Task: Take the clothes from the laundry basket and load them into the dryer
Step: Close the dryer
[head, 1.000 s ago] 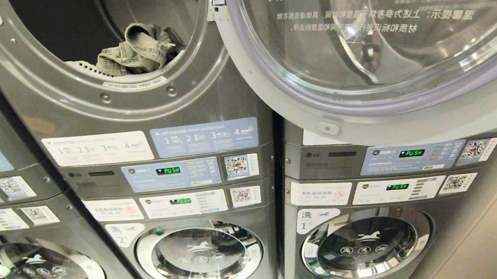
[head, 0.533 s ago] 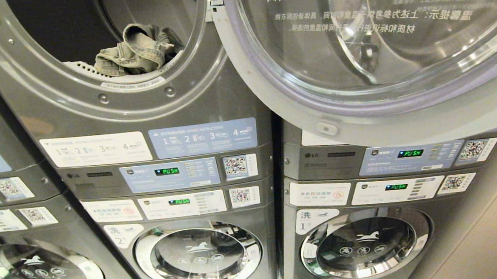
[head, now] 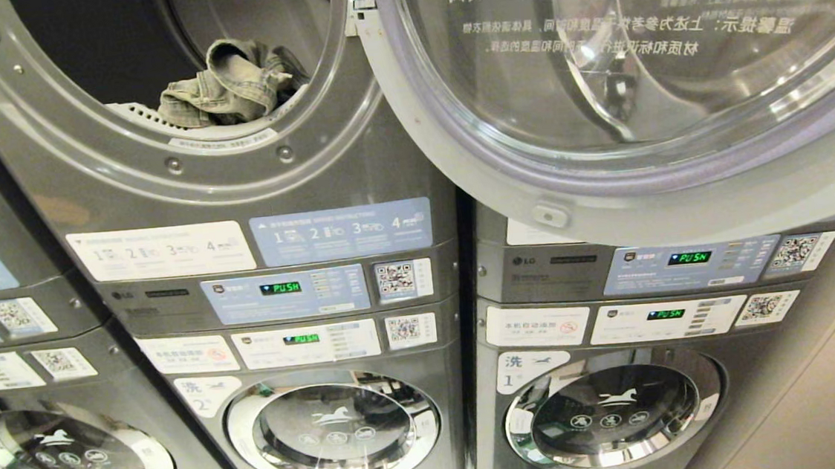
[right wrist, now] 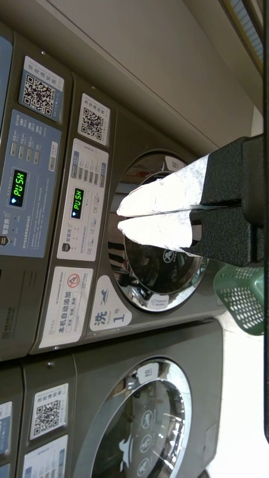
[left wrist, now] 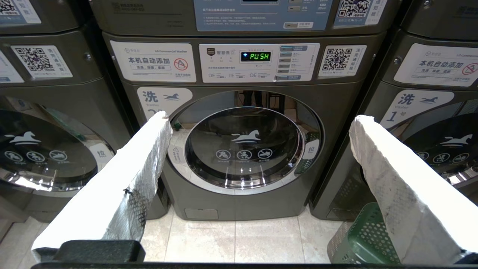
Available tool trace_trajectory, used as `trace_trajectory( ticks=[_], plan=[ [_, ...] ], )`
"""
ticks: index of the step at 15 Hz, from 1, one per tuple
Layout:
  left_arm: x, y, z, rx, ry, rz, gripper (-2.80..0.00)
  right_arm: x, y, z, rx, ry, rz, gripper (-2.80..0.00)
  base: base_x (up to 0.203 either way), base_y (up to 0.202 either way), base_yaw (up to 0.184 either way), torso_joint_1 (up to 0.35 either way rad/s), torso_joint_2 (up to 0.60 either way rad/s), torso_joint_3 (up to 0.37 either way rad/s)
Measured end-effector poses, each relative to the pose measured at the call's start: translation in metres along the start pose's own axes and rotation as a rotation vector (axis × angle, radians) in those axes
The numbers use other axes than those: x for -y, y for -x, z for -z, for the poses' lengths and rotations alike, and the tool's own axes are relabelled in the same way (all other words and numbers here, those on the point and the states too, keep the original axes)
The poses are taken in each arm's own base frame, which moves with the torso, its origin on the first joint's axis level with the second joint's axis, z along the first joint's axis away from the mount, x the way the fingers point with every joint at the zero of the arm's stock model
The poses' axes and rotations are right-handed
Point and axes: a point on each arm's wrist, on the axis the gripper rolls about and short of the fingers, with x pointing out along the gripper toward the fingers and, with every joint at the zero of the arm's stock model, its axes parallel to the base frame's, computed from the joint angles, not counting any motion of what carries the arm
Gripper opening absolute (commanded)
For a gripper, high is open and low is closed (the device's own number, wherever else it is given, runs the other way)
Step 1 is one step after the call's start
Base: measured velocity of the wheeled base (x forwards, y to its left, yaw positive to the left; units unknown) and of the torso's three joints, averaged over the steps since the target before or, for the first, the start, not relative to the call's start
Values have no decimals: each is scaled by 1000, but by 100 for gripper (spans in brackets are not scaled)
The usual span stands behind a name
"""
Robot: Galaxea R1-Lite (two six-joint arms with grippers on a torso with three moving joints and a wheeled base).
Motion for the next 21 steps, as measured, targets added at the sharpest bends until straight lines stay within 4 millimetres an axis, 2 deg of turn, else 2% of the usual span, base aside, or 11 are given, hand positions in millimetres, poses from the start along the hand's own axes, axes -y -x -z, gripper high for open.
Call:
trace_trajectory(
  ticks=[2, 5, 7, 9, 10, 12, 14, 15, 18, 21],
  plan=[
    [0, 0, 0, 0, 0, 0, 0, 1, 2, -6, 13, 37, 0, -280, 0, 0, 0, 0, 0, 0],
    [0, 0, 0, 0, 0, 0, 0, 6, 13, -53, 130, 75, 19, -280, 0, 0, 0, 0, 0, 0],
    [0, 0, 0, 0, 0, 0, 0, 12, 9, -94, 137, 78, 25, -280, 0, 0, 0, 0, 0, 0],
    [0, 0, 0, 0, 0, 0, 0, 19, -9, -142, 121, 76, 67, -280, 0, 0, 0, 0, 0, 0],
    [0, 0, 0, 0, 0, 0, 0, 24, -25, -166, 106, 69, 108, -280, 0, 0, 0, 0, 0, 0],
    [0, 0, 0, 0, 0, 0, 0, 32, -65, -199, 75, 51, 207, -280, 0, 0, 0, 0, 0, 0],
    [0, 0, 0, 0, 0, 0, 0, 39, -101, -219, 84, 39, 308, -280, 0, 0, 0, 0, 0, 0],
    [0, 0, 0, 0, 0, 0, 0, 42, -113, -224, 86, 27, 341, -280, 0, 0, 0, 0, 0, 0],
    [0, 0, 0, 0, 0, 0, 0, 43, -135, -226, 81, 14, 314, -280, 0, 0, 0, 0, 0, 0],
    [0, 0, 0, 0, 0, 0, 0, 40, -143, -231, 153, 4, 177, -280, 0, 0, 0, 0, 0, 0]
  ],
)
